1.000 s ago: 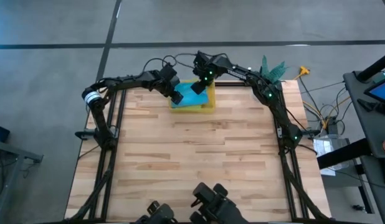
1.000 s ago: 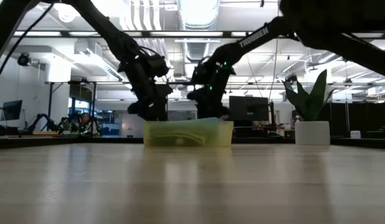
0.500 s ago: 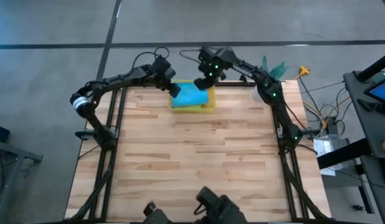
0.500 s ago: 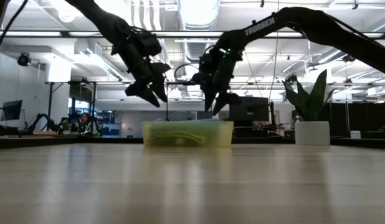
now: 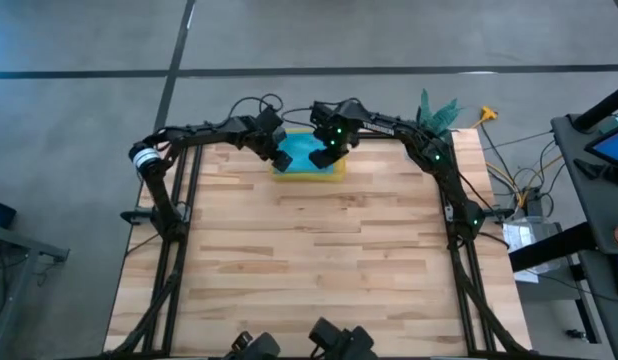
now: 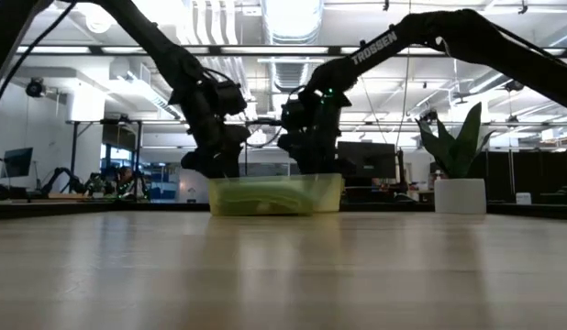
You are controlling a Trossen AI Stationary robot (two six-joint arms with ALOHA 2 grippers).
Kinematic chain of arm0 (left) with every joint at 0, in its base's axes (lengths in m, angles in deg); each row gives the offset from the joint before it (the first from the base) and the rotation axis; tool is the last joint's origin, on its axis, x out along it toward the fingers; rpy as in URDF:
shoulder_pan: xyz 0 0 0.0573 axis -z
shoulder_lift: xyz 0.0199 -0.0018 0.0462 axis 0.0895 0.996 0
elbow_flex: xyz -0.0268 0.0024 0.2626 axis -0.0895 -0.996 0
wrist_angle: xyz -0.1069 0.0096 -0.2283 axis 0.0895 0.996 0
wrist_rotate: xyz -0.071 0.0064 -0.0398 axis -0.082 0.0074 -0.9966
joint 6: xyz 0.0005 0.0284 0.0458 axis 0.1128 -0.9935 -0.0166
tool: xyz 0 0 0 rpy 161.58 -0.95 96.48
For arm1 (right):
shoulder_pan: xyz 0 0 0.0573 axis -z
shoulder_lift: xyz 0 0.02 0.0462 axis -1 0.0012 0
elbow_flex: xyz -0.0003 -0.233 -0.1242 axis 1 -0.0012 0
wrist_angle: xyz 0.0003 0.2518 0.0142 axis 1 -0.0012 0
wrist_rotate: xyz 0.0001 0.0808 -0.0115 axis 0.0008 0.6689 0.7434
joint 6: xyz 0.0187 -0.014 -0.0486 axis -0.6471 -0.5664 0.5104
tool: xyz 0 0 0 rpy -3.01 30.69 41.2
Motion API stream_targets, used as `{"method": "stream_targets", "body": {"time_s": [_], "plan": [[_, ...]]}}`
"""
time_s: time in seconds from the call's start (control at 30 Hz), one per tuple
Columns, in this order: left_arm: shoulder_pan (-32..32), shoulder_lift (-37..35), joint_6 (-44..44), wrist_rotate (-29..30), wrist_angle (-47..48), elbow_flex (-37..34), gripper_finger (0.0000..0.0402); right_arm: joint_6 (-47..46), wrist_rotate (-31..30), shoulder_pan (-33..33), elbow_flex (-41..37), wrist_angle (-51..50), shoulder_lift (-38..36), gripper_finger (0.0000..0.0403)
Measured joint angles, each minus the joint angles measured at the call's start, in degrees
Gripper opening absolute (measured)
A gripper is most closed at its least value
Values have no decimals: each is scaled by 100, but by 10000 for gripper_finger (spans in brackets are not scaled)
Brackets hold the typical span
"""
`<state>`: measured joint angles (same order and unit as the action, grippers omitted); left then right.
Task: Fold microfiber towels
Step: Stack the blue microfiber cloth on the green microfiber cloth in the yellow bin, then return to Home Position
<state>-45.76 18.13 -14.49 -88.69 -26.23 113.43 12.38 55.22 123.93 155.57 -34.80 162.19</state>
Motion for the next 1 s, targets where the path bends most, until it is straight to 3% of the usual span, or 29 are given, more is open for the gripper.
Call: {"method": "stream_targets", "body": {"time_s": [0.17, 0.33, 0.63, 0.83, 1.0], "plan": [[0, 14, -6, 3, -12, -6, 182, -25, 9, 17, -251, 118, -1, 148], [-7, -303, 17, 59, 93, 76, 183, -23, -165, 8, 82, 84, -176, 148], [-20, -1230, 12, 125, 102, 260, 182, 1, -518, 13, 751, -116, -795, 148], [-27, -2063, -290, 186, 557, 193, 180, 341, -641, 17, 642, -354, -1397, 148], [-26, -2910, -530, 15, 691, 75, 146, 480, -1004, 23, 156, -360, -2342, 148]]}}
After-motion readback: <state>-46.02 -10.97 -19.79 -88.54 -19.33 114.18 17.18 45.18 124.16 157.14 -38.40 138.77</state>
